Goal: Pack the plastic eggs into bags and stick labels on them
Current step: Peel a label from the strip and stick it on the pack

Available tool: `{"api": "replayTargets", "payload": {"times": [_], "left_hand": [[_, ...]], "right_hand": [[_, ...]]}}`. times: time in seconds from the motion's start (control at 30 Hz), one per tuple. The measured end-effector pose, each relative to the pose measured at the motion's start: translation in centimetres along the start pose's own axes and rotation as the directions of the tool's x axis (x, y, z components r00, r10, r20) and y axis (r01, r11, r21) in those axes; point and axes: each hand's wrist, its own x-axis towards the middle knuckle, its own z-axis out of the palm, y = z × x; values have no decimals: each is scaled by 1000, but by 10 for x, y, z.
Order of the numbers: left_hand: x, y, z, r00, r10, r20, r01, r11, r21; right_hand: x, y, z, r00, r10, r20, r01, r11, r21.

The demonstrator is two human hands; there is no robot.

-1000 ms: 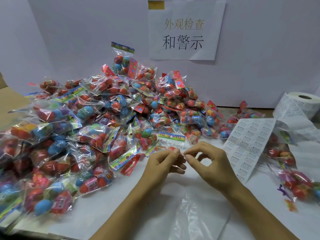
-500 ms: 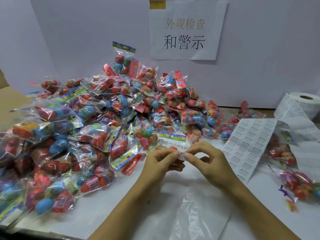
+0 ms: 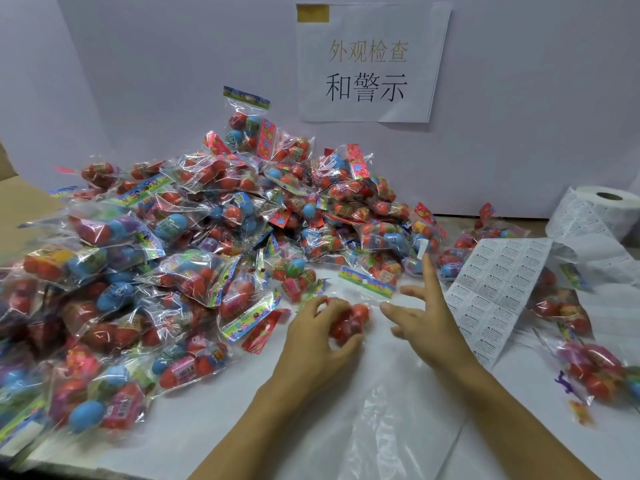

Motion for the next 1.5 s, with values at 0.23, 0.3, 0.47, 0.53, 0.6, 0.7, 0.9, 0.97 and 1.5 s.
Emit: {"api": "replayTargets", "payload": {"times": [0.23, 0.3, 0.47, 0.53, 0.6, 0.7, 0.9, 0.97, 1.5], "left_hand": [[-2, 8, 3, 980, 201, -9, -195, 940, -280], [-1, 10, 4, 991, 130, -36, -135, 932, -336], [7, 12, -4, 990, -137, 16, 123, 816, -565], [6, 13, -7, 995, -100, 28, 96, 790, -605], [5, 15, -9, 996, -85, 35, 87, 755, -650], [5, 17, -11, 990, -119, 77, 138, 689, -711], [2, 16, -8, 954, -114, 276, 290, 575, -765], [2, 15, -4, 953, -84, 291, 290, 528, -798], [11, 11, -12, 950, -288, 119, 225, 371, -901]], "right_hand": [[4, 10, -3, 997, 61, -41, -56, 992, 111], [5, 9, -4, 999, 45, -25, -40, 984, 173], [1, 1, 0, 995, -79, 54, 62, 962, 265], [-2, -3, 4, 991, -119, 59, 97, 952, 289], [-3, -5, 7, 991, -126, 44, 106, 943, 316], [-3, -6, 5, 993, -118, -9, 114, 924, 365], [-4, -9, 4, 986, -100, -137, 153, 875, 460], [-4, -9, 5, 986, -79, -144, 137, 879, 456], [-13, -16, 2, 980, -183, 77, 179, 982, 52]]}}
